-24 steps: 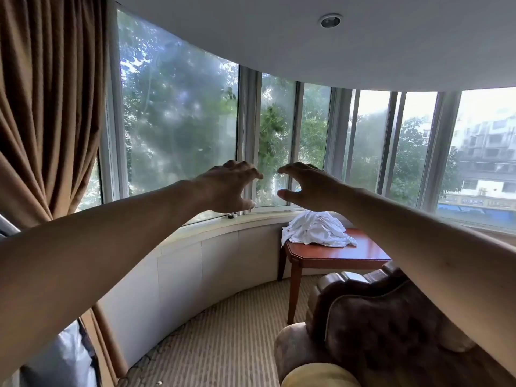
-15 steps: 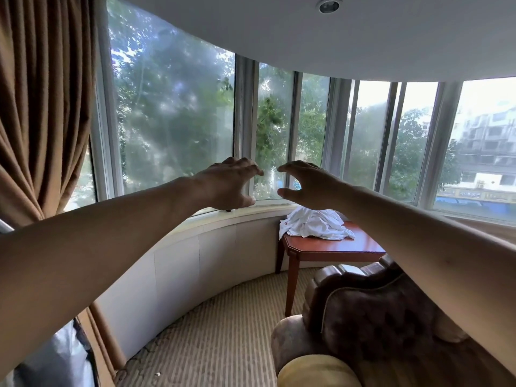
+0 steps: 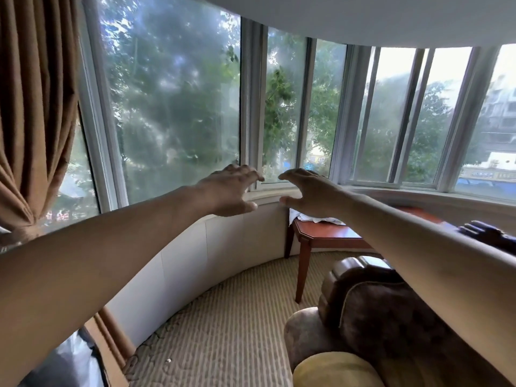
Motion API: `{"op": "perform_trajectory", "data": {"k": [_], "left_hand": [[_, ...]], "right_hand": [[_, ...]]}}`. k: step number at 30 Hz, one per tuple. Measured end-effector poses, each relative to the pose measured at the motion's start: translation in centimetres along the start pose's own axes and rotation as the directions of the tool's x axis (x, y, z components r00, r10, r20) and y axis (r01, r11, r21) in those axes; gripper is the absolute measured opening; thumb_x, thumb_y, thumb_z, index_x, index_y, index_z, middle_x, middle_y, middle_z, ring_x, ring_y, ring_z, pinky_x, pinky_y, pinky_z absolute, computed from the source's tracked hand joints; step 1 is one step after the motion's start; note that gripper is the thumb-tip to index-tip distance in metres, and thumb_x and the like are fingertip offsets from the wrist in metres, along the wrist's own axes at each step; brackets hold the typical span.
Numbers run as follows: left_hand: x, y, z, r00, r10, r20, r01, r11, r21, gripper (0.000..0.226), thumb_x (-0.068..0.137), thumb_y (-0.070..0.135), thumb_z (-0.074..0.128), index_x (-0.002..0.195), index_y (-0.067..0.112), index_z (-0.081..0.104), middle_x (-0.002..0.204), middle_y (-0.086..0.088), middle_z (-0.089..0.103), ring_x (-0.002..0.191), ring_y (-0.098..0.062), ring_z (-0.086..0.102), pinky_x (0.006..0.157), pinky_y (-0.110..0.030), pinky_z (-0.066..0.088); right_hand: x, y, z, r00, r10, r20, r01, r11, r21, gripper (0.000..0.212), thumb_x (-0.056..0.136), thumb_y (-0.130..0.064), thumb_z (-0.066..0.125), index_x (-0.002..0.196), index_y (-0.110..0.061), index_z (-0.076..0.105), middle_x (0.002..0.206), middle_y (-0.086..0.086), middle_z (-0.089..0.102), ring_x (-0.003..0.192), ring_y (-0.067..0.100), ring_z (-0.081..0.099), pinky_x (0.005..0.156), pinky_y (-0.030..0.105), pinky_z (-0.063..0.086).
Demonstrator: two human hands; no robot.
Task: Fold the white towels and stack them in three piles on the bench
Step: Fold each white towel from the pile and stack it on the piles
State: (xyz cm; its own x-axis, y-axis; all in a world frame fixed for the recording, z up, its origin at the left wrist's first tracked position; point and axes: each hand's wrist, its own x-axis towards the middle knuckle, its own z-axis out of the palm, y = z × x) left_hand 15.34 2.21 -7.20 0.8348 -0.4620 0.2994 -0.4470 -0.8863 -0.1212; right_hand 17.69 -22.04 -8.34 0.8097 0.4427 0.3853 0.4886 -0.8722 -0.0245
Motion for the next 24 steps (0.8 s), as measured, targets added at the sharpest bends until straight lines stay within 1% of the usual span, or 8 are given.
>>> {"op": "perform_trajectory", "data": {"k": [4,6,9,12,15,19,21,24], "left_hand": [[4.3,-4.5,4.8,0.999,-0.030,0.028,0.032,0.998,-0.046,0.074,0.094,0.053,0.059,0.158,0.033,0.027,0.166,0.006,0.021,0.152,-0.020,0.021,0.121,-0.043,0.027],[6.8,-6.9,7.0,0.998,-0.042,0.039,0.045,0.997,-0.070,0.073,0.094,0.052,0.058,0.157,0.033,0.027,0.167,0.006,0.021,0.152,-0.019,0.020,0.121,-0.042,0.027],[9.8,-10.6,9.9,0.996,-0.060,0.070,0.066,0.994,-0.084,0.073,0.095,0.052,0.058,0.158,0.033,0.027,0.168,0.006,0.019,0.153,-0.020,0.017,0.122,-0.044,0.025],[12.8,-14.4,12.6,0.994,-0.053,0.092,0.062,0.994,-0.094,0.072,0.095,0.051,0.058,0.158,0.033,0.027,0.168,0.006,0.018,0.152,-0.021,0.019,0.122,-0.046,0.025],[15.4,-17.4,15.2,0.993,-0.044,0.113,0.055,0.994,-0.099,0.072,0.096,0.051,0.057,0.159,0.034,0.025,0.169,0.005,0.016,0.154,-0.021,0.016,0.123,-0.045,0.023],[18.3,-19.6,19.2,0.988,-0.008,0.154,0.030,0.990,-0.140,0.073,0.096,0.051,0.058,0.159,0.033,0.025,0.168,0.007,0.017,0.154,-0.020,0.015,0.123,-0.042,0.023],[20.1,-20.5,21.1,0.986,0.008,0.164,0.018,0.988,-0.157,0.072,0.096,0.051,0.058,0.159,0.033,0.026,0.168,0.008,0.018,0.154,-0.019,0.015,0.123,-0.040,0.023],[23.4,-22.0,23.6,0.983,0.018,0.181,0.014,0.985,-0.171,0.073,0.097,0.052,0.057,0.159,0.033,0.024,0.169,0.007,0.016,0.155,-0.018,0.013,0.125,-0.041,0.019]], "right_hand": [[4.9,1.5,4.8,1.000,0.013,0.025,-0.012,1.000,-0.023,0.068,0.098,-0.052,0.057,0.157,-0.029,0.035,0.164,-0.006,0.031,0.150,0.019,0.027,0.118,0.041,0.027],[7.9,2.2,7.1,0.999,0.031,0.018,-0.030,0.999,-0.035,0.068,0.098,-0.053,0.057,0.157,-0.030,0.035,0.165,-0.008,0.031,0.151,0.017,0.025,0.119,0.041,0.024],[12.0,2.8,10.3,0.997,0.062,0.051,-0.060,0.997,-0.042,0.069,0.099,-0.054,0.056,0.158,-0.030,0.032,0.166,-0.008,0.027,0.154,0.017,0.021,0.122,0.042,0.022],[16.3,3.6,13.6,0.994,0.070,0.080,-0.063,0.995,-0.083,0.070,0.100,-0.054,0.054,0.160,-0.029,0.029,0.168,-0.006,0.023,0.155,0.018,0.017,0.124,0.042,0.019],[19.7,4.3,16.8,0.990,0.118,0.083,-0.112,0.991,-0.071,0.070,0.099,-0.055,0.053,0.160,-0.029,0.029,0.167,-0.005,0.023,0.155,0.019,0.018,0.124,0.044,0.018],[22.8,5.5,21.0,0.976,0.180,0.120,-0.179,0.984,-0.026,0.071,0.098,-0.057,0.053,0.159,-0.030,0.029,0.167,-0.007,0.023,0.155,0.019,0.017,0.123,0.044,0.021],[24.3,6.5,22.9,0.973,0.182,0.141,-0.180,0.983,-0.026,0.071,0.098,-0.057,0.052,0.159,-0.031,0.029,0.167,-0.008,0.022,0.155,0.019,0.016,0.123,0.044,0.020],[27.0,8.5,25.3,0.969,0.179,0.173,-0.178,0.984,-0.018,0.069,0.098,-0.055,0.052,0.158,-0.032,0.030,0.167,-0.007,0.023,0.155,0.018,0.015,0.124,0.044,0.019]]}}
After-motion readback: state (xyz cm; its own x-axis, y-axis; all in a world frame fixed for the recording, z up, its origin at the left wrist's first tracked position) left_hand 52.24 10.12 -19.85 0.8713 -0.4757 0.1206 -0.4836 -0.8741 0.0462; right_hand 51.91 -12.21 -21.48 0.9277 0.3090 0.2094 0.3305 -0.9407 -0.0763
